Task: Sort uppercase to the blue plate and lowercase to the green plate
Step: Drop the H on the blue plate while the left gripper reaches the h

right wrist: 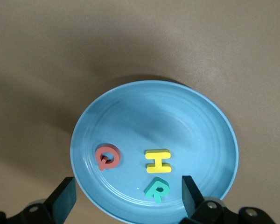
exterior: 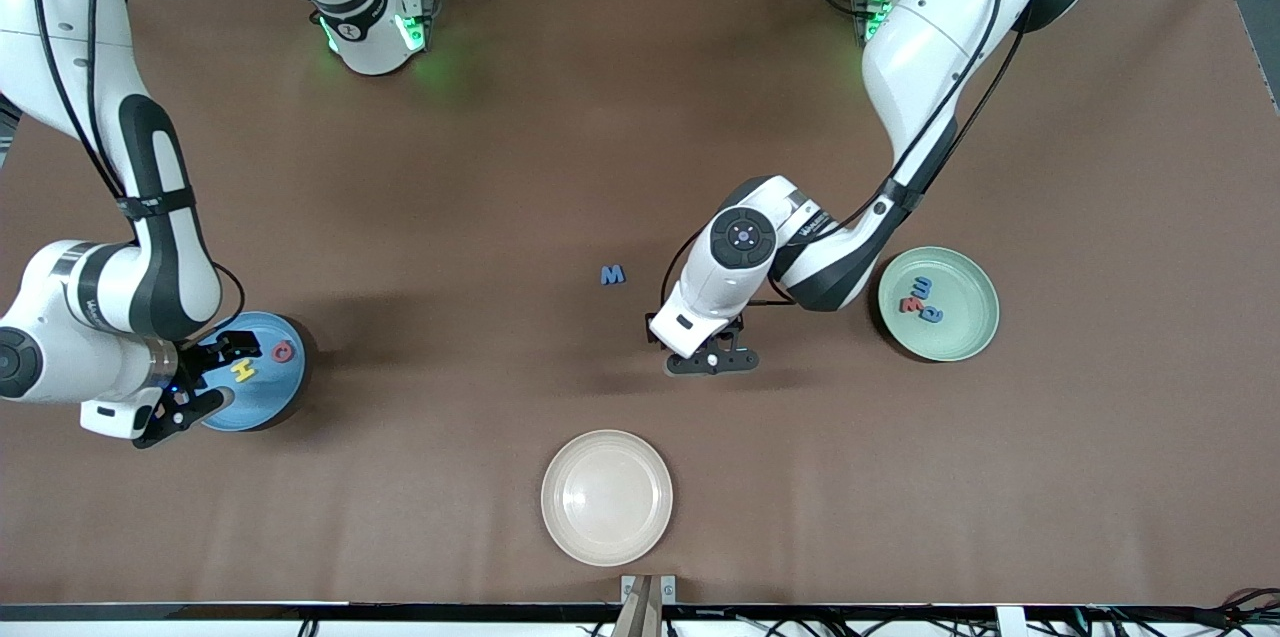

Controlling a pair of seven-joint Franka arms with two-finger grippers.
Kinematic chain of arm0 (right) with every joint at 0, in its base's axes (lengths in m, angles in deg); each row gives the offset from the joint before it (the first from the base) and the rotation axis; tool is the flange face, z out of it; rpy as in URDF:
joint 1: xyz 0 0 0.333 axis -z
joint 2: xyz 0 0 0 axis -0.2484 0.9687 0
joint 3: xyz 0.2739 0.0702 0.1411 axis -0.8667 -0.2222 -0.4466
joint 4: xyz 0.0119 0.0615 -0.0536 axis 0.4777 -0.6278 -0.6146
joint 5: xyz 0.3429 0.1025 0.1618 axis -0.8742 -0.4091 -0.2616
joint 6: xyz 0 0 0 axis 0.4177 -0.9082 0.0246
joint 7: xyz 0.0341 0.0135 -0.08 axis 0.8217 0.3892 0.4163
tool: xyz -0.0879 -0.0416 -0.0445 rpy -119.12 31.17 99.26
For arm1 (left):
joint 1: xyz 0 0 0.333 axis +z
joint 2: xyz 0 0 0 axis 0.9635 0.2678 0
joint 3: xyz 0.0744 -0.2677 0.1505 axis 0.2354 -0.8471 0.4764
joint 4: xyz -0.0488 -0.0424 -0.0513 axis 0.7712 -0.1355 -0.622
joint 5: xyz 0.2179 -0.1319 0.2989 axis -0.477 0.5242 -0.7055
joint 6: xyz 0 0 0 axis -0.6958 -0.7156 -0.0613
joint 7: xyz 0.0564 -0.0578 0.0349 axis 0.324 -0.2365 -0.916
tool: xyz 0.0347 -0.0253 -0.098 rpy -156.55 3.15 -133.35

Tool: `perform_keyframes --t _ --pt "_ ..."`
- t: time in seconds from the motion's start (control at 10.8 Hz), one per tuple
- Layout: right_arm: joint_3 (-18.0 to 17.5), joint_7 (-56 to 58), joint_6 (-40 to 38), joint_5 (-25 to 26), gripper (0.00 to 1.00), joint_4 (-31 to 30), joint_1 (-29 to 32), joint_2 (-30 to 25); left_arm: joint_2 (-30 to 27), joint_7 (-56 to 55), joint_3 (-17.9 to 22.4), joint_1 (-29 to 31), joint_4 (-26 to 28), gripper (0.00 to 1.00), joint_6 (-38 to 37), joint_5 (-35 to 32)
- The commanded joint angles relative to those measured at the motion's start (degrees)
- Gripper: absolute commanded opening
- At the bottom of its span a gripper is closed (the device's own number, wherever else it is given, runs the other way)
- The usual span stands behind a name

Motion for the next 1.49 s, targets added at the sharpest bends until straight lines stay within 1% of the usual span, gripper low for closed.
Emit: perform_keyframes --t 0.0,0.09,0.19,0.56,0.84,1.21,1.4 --pt "-0.2 -1.2 -0.3 0.2 1.0 0.1 -0.2 -0.1 2.0 -2.4 3.4 -4.4 -3.2 0.66 0.5 1.1" --pt "-0.2 -1.2 -0.3 0.2 1.0 0.0 -0.2 -0.1 2.3 -3.2 6.0 -7.1 -3.3 0.66 1.0 1.1" --pt "-0.2 -1.2 -0.3 0.2 1.0 0.0 -0.1 -0.1 2.6 -3.3 7.6 -8.6 -3.7 0.66 1.0 1.2" --pt "-0.2 -1.2 -0.3 0.2 1.0 -0.1 -0.2 -0.1 4.5 -3.3 7.9 -9.8 -5.0 0.65 1.4 1.1" --pt "-0.2 -1.2 -0.3 0.2 1.0 -0.1 -0.2 0.0 5.6 -3.3 11.2 -12.8 -5.7 0.65 1.5 1.1" --pt "-0.2 -1.3 -0.3 0.3 1.0 -0.1 -0.2 0.1 6.2 -3.3 11.2 -13.1 -6.0 0.65 1.5 1.2" --pt "-0.2 -1.2 -0.3 0.2 1.0 -0.1 -0.2 0.1 6.5 -3.3 11.2 -13.1 -6.0 0.62 1.5 1.1"
